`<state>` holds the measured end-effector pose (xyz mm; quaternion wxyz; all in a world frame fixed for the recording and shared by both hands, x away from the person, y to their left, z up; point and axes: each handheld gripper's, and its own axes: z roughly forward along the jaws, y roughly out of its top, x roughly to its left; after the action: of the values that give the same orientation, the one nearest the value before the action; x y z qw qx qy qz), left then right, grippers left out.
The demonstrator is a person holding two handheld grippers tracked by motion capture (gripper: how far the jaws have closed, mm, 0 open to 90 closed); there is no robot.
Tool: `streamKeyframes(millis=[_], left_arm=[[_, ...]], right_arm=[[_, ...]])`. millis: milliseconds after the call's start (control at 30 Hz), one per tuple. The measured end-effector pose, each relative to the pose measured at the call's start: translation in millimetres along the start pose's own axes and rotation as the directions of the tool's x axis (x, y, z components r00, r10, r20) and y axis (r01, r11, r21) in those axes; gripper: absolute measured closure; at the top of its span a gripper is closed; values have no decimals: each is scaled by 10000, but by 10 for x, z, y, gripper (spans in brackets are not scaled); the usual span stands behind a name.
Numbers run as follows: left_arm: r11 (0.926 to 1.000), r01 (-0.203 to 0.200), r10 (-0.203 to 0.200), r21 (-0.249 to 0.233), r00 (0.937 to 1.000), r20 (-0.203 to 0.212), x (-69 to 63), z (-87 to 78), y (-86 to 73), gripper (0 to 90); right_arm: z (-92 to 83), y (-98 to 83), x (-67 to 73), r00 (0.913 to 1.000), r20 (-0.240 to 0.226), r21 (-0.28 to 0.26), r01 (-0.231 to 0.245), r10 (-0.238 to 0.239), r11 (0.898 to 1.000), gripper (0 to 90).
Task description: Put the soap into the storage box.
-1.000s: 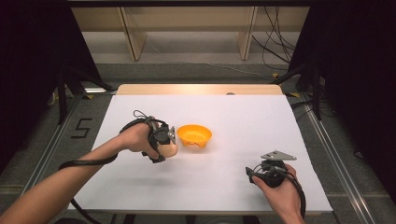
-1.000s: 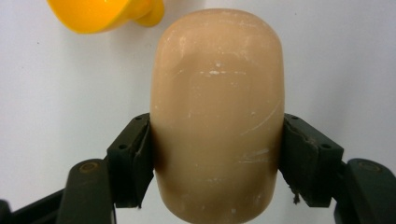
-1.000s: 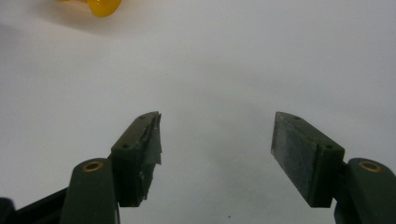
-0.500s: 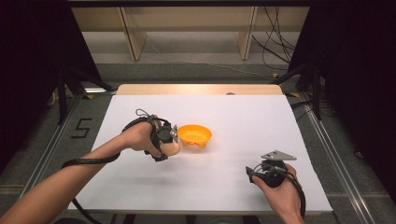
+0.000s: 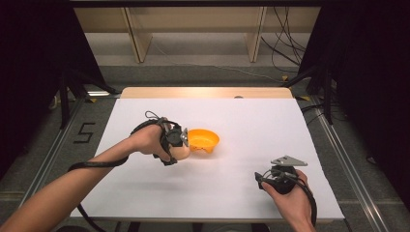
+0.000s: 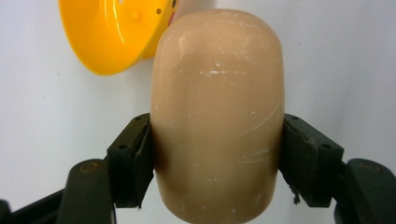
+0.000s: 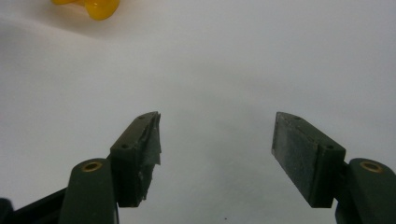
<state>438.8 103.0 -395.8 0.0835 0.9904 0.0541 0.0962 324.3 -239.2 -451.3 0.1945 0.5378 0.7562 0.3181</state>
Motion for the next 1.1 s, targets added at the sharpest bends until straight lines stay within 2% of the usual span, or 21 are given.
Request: streamKeyframes(millis=[267,1100], left_arm=[[9999,-166,166,5,9998,-87,27,-13,53,324],[9997,-248,248,-4,9997,-76,97,2,124,324]], right_arm=[[13,-4,0,10000,-30,-53,41,-41,10000,335],[1,3,-8,10000,-17,-84,44,-44,10000,338]])
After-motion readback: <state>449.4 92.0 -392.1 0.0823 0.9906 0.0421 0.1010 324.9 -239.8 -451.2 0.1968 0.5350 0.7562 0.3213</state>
